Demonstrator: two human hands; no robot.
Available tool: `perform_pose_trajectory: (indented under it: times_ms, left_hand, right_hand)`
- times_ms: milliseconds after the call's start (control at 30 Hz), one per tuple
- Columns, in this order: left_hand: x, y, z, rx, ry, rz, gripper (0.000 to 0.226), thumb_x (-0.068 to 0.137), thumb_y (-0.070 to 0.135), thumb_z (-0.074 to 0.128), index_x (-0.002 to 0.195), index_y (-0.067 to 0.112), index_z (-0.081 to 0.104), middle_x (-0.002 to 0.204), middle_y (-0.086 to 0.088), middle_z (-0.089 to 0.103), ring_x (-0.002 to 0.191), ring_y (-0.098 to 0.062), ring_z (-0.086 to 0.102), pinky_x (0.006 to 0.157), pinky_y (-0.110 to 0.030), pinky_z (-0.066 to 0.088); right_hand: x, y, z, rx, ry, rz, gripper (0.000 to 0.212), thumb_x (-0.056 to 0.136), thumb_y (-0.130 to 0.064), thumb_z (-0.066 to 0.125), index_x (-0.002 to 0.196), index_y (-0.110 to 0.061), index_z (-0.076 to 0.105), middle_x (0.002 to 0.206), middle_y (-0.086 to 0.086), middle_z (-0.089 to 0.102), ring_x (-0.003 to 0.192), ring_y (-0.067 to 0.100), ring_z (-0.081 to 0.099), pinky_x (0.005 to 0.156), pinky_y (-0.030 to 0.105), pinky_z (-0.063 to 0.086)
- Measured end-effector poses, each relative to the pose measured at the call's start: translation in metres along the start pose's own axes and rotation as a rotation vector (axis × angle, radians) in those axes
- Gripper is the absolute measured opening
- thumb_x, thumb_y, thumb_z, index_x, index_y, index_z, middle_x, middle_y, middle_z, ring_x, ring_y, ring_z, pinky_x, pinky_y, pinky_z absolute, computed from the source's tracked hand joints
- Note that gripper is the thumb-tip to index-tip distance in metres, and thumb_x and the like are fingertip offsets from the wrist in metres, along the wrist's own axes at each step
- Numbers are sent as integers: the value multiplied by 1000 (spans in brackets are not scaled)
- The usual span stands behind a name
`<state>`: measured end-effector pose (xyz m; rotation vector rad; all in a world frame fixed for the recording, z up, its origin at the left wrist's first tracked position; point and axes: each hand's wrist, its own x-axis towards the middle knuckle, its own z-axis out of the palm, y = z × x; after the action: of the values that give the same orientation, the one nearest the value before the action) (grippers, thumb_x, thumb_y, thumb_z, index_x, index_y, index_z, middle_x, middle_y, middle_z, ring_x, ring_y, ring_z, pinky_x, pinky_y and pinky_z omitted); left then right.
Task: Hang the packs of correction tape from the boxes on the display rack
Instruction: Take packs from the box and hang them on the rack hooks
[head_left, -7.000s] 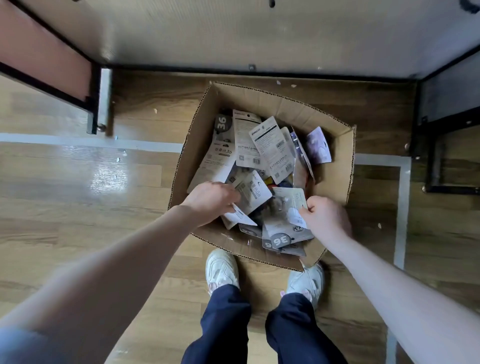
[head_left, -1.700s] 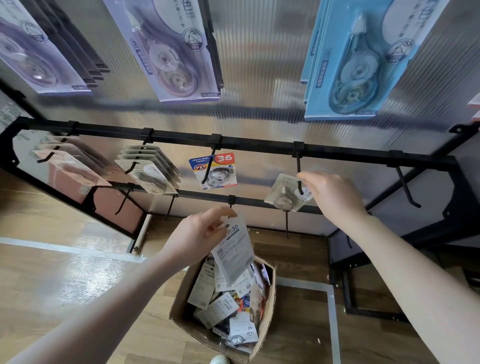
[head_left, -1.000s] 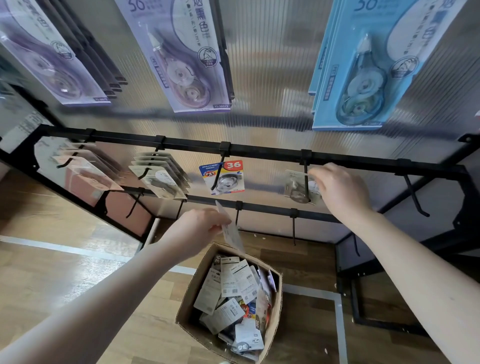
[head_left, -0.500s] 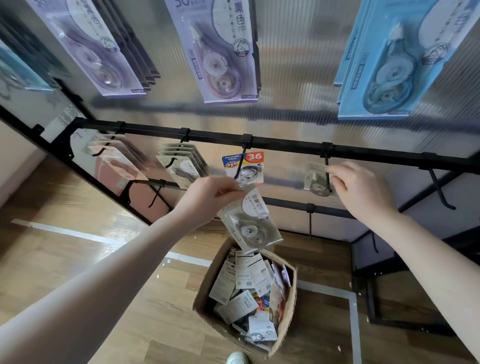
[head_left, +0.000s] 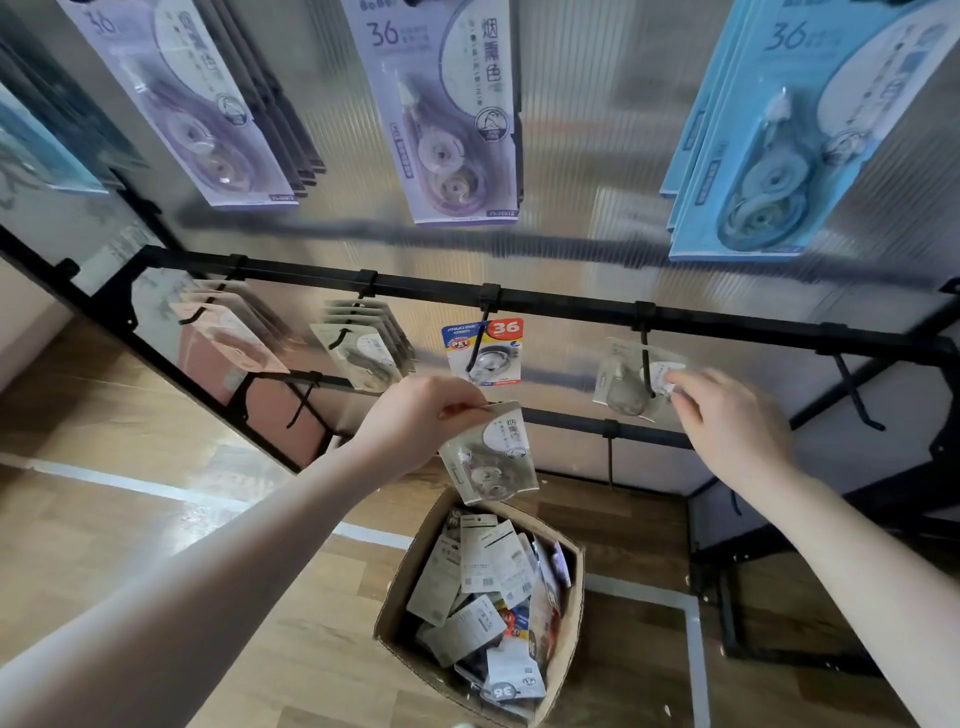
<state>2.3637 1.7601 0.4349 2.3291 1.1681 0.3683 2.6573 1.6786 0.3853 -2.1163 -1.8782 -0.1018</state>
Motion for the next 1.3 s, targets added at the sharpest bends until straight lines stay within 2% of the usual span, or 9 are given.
perform_pose_trajectory:
  times_ms: [67,167,300,433,567,633,700,1033,1300]
  left_hand:
    - [7,9,4,-6,-2,29,13,85,26,65,89,16,72,76,8,63,68,-9,55,63,-25,45]
    - [19,27,15,-21,18,75,12,84,25,66,91,17,72,77,10,61,70,-9,57,63,-26,46]
    - [37,54,34,-19,44,150,10,82,23,69,88,16,73,77,9,62,70,-11,58,64,-31,50]
    - [55,83,55,-15,68,232,11,81,23,70,86,13,73,79,4,66,70,-14,59,63,-28,49]
    - [71,111,74,5,75,270,13,84,22,67,91,13,73,84,0,66,73,-16,60,61,-26,46]
    - [77,118,83,18,81,265,16,86,24,64,94,14,74,87,-1,66,75,-19,60,61,-30,48]
    - [83,122,90,45,81,249,17,88,24,61,96,14,73,89,-3,64,75,-21,59,60,-36,49]
    - [91,112,100,111,48,179,18,89,17,60,99,11,73,90,-5,63,75,-23,60,64,-40,51]
    - [88,92,103,149,12,332,20,89,8,58,103,7,71,85,-9,62,67,-26,61,52,-37,52]
  right_hand:
    - [-7,11,-2,-16,-19,33,21,90,-9,55,108,-6,66,97,12,67,78,29,62,51,18,29]
    - [-19,29,-7,0,-36,69,24,91,-10,54,113,-7,64,103,12,66,84,28,63,61,24,40]
    - [-38,52,-16,-36,-35,137,25,91,-12,53,113,-7,64,101,11,66,84,27,62,60,26,40]
    - [-54,76,-20,-75,-46,192,20,91,-12,54,107,-7,65,96,12,65,78,30,61,58,26,36]
    - [-68,92,-22,-44,-67,198,21,88,-9,59,107,-5,65,96,14,65,77,30,62,59,31,46]
    - [-72,101,-22,-37,-73,198,22,86,-8,60,107,-4,66,97,14,66,77,29,63,60,30,47]
    - [-75,108,-21,-33,-75,202,22,85,-8,62,106,-5,66,98,14,66,76,29,64,59,27,43]
    - [-73,117,-21,24,-108,208,26,91,-15,55,115,-8,62,108,11,65,89,26,63,72,30,49]
    - [-68,110,-13,54,-140,187,27,91,-13,56,115,-6,62,107,13,64,91,27,62,70,33,50]
